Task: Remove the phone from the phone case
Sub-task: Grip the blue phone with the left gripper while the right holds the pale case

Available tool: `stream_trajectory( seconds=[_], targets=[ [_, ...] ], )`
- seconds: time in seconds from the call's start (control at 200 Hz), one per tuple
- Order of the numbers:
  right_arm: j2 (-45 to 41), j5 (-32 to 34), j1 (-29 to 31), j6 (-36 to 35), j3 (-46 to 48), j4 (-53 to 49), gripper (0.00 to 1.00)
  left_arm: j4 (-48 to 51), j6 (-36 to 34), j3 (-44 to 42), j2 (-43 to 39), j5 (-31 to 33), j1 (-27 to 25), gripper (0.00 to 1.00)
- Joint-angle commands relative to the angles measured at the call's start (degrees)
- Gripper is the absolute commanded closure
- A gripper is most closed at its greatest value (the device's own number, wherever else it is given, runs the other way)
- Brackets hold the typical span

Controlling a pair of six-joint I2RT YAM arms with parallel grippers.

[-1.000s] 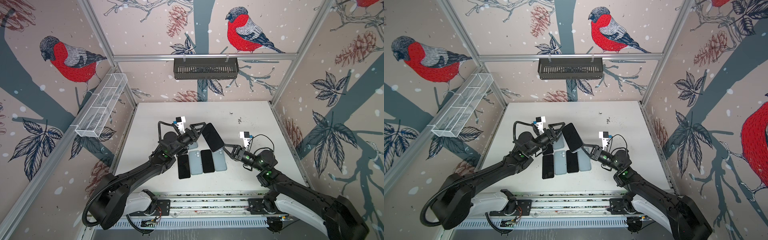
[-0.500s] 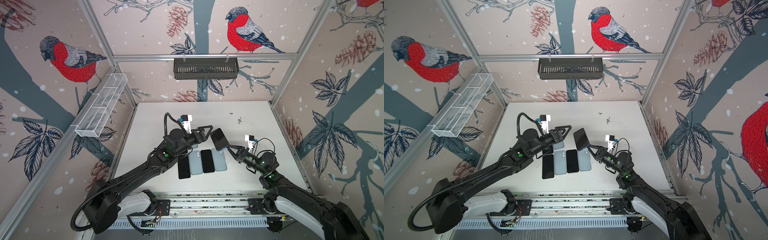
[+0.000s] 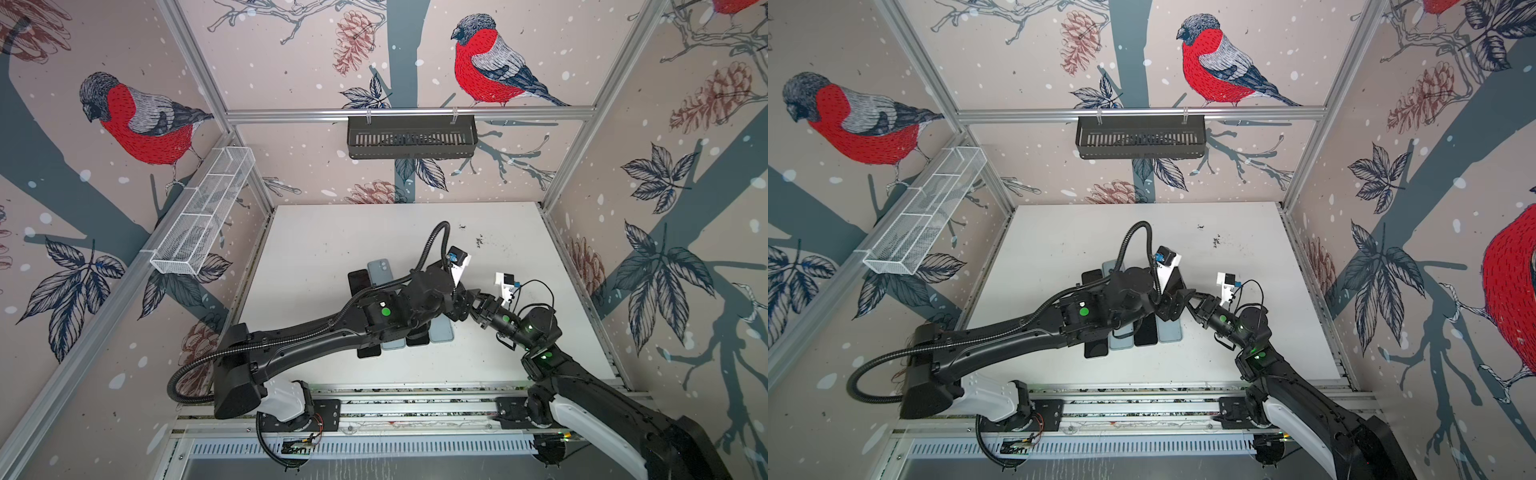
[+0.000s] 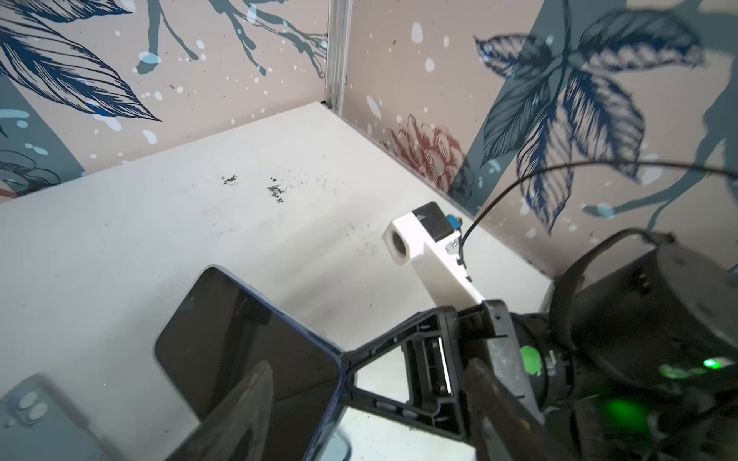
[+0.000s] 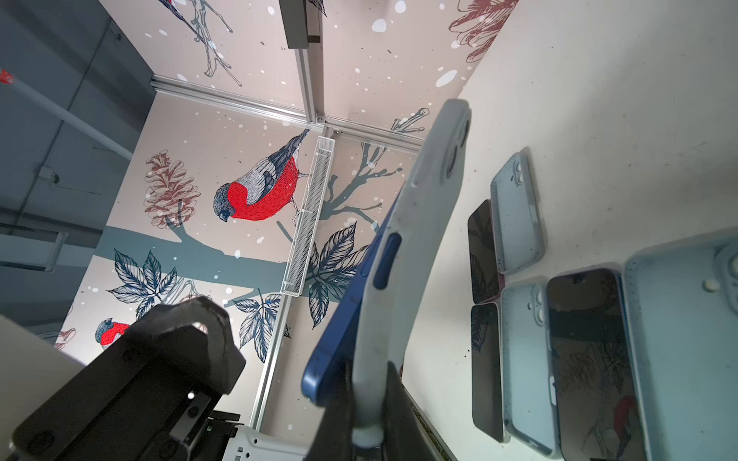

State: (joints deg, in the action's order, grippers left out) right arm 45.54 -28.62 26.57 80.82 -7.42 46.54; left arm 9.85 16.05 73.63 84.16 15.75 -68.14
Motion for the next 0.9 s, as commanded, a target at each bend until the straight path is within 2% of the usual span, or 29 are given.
stream_trajectory(
  seconds=[0.0,0.125,0.4,0.715,0.896],
  targets=[
    [-0.6,-0.8,-0.2,0.0,0.2,2.9,1.00,6.5,-4.7,1.3,1.6,6.3,-0.6,0.29],
    [-1.3,-0.9,-0.5,-0.3,0.3,2.3,1.00,7.1,-5.0,0.7,2.3,8.0,-0.7,0.34],
    [-1.6,-0.9,-0.8,-0.6,0.4,1.6,1.00,7.6,-6.4,-0.1,3.2,4.3,-0.7,0.37],
    [-2.5,-1.3,-0.9,-0.6,0.4,1.5,1.00,10.4,-5.9,1.5,5.7,10.2,-0.7,0.42],
    [-2.7,-1.5,-0.8,-0.8,0.5,1.3,1.00,10.4,-4.6,1.3,5.1,14.7,-0.7,0.48]
  ],
)
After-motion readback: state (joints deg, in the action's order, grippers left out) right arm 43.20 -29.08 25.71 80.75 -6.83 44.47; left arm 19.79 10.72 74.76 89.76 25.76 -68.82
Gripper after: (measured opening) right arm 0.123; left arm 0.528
